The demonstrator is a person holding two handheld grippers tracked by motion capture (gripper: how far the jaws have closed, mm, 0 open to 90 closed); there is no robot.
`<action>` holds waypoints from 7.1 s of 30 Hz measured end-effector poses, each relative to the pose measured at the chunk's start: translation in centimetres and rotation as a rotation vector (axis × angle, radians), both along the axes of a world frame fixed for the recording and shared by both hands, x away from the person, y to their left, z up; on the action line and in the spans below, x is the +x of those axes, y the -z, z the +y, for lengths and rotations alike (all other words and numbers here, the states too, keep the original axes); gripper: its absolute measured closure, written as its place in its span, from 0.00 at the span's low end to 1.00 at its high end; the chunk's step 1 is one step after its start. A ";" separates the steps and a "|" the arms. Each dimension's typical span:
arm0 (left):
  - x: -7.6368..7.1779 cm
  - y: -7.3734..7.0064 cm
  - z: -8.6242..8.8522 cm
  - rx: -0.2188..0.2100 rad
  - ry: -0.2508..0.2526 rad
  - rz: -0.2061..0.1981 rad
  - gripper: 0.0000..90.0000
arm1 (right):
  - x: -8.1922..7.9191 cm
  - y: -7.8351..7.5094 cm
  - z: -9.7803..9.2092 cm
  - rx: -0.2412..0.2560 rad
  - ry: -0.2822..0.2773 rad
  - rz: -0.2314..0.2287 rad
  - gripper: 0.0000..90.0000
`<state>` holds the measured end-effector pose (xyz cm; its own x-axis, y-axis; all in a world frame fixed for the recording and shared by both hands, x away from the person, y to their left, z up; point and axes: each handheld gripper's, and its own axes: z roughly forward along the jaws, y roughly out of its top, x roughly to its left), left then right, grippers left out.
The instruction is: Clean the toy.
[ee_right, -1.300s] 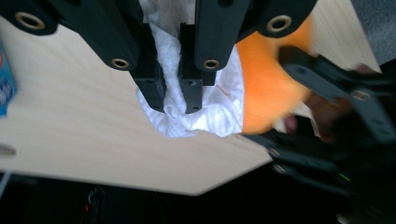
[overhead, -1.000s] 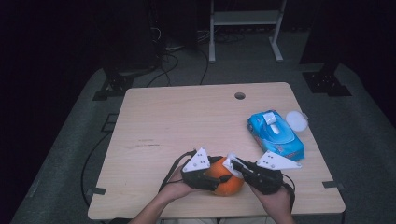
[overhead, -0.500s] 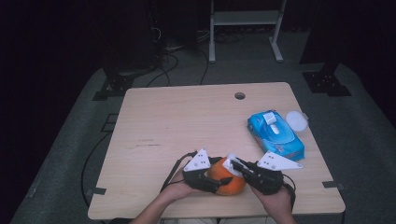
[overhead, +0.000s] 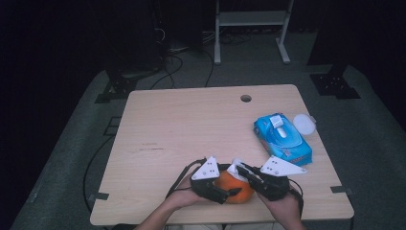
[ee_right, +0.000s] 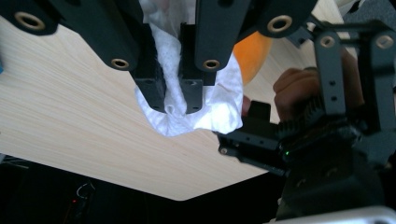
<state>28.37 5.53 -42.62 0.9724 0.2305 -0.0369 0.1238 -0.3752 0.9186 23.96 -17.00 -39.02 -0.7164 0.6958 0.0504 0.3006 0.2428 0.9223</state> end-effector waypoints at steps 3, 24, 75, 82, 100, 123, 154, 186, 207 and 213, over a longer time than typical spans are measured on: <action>1.0 0.4 0.9 0.003 0.006 0.037 0.12 | 0.4 0.2 -0.6 0.012 -0.008 0.019 0.92; 0.3 0.3 0.0 0.043 -0.045 -0.043 0.45 | 1.3 0.1 -2.8 0.000 0.084 0.038 0.92; 0.8 -0.4 1.1 -0.012 -0.038 0.034 0.26 | 2.2 1.5 -2.8 0.088 -0.017 0.168 0.92; 1.0 0.5 0.7 0.005 -0.029 0.071 0.30 | 2.1 1.3 -2.6 0.063 -0.060 0.183 0.92; 0.8 0.8 0.3 0.050 0.037 0.108 0.24 | 0.9 2.9 -3.4 -0.004 -0.034 0.220 0.92; 0.8 0.9 -0.6 0.073 0.024 0.112 0.28 | 0.5 2.9 -6.5 0.042 0.020 0.290 0.91; 4.1 -2.4 3.0 0.017 -0.247 -0.042 0.73 | 1.6 3.6 -8.2 0.076 0.055 0.297 0.91; 7.0 -3.0 5.6 -0.013 -0.332 -0.037 0.53 | 3.4 6.2 -8.8 -0.033 0.096 0.250 0.62; 4.4 -2.1 10.8 -0.008 -0.401 0.018 0.34 | 2.9 5.1 -9.0 0.017 0.078 0.216 0.54; 3.8 -2.0 11.6 -0.008 -0.410 0.020 0.32 | 2.9 5.2 -9.2 0.028 0.083 0.226 0.53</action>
